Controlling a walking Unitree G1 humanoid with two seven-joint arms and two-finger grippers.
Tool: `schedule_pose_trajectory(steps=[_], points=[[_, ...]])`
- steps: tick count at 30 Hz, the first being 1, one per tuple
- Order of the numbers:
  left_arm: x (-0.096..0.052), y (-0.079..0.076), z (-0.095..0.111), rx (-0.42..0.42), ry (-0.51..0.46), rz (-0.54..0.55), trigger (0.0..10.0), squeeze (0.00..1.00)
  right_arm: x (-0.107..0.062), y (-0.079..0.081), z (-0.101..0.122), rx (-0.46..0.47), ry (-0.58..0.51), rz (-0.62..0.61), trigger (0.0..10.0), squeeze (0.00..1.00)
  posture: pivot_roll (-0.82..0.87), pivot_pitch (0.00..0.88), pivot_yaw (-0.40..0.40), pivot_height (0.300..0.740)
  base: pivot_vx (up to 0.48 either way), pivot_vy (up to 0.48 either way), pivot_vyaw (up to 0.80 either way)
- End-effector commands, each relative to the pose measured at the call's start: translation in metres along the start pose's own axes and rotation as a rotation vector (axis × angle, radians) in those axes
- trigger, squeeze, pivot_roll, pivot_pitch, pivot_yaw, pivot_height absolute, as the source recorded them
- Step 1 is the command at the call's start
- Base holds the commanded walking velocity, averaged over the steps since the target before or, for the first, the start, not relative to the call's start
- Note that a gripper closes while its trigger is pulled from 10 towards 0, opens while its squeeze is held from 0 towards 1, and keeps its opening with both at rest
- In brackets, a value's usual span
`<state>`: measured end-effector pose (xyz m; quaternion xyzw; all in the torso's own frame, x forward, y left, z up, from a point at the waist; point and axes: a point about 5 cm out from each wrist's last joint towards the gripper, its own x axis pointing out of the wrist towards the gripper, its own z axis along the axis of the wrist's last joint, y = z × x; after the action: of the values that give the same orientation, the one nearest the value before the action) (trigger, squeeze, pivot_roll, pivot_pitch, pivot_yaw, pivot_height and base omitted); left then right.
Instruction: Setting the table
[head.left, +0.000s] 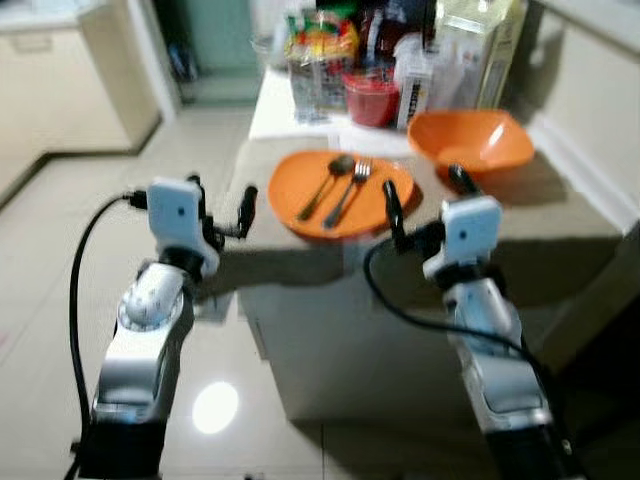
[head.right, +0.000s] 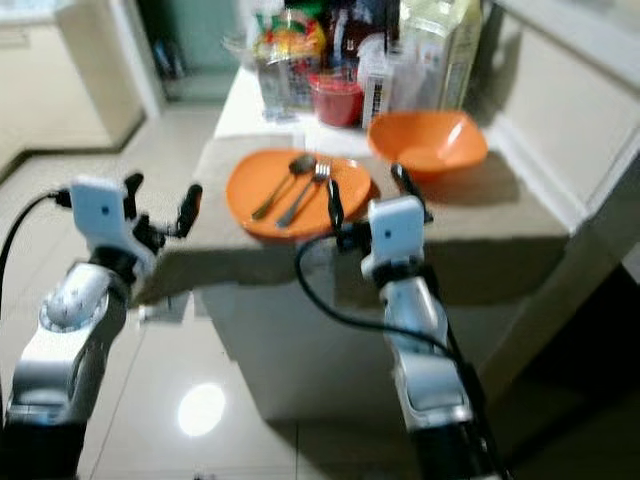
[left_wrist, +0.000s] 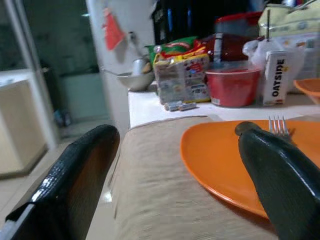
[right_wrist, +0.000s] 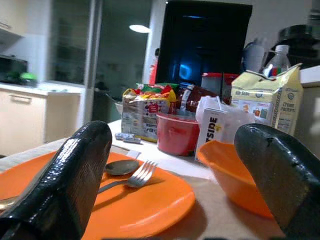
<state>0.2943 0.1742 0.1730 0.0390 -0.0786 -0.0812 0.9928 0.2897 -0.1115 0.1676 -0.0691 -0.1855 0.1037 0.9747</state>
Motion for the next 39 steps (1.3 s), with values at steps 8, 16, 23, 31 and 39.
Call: schedule_pose_trajectory(steps=[8,16,23,31,39], points=[[0.005,0.000,-0.001,0.041,0.007,-0.031,10.0,0.00,0.002,0.004,0.001,0.013,0.001,0.010,10.0,0.00,-0.10,0.000,0.079,0.740,0.318,0.327,-0.65],[0.008,-0.006,0.000,0.055,0.006,-0.075,10.0,0.00,0.002,0.006,0.001,0.013,0.002,0.014,10.0,0.00,-0.10,0.000,0.083,0.740,0.471,0.000,-0.49],[0.008,-0.006,-0.002,0.057,0.023,-0.086,10.0,0.00,0.000,0.003,0.003,0.015,-0.012,0.002,10.0,0.00,-0.10,0.000,0.088,0.740,0.000,0.000,0.00],[0.018,0.004,0.006,0.061,0.069,-0.166,10.0,0.00,-0.003,-0.003,0.012,0.007,-0.038,-0.022,10.0,0.00,-0.11,0.000,0.091,0.740,0.000,0.000,0.00],[0.037,0.010,0.019,0.082,0.141,-0.281,10.0,0.00,-0.006,-0.007,0.015,-0.007,-0.045,-0.032,10.0,0.00,-0.12,0.000,0.098,0.740,0.000,0.000,0.00]])
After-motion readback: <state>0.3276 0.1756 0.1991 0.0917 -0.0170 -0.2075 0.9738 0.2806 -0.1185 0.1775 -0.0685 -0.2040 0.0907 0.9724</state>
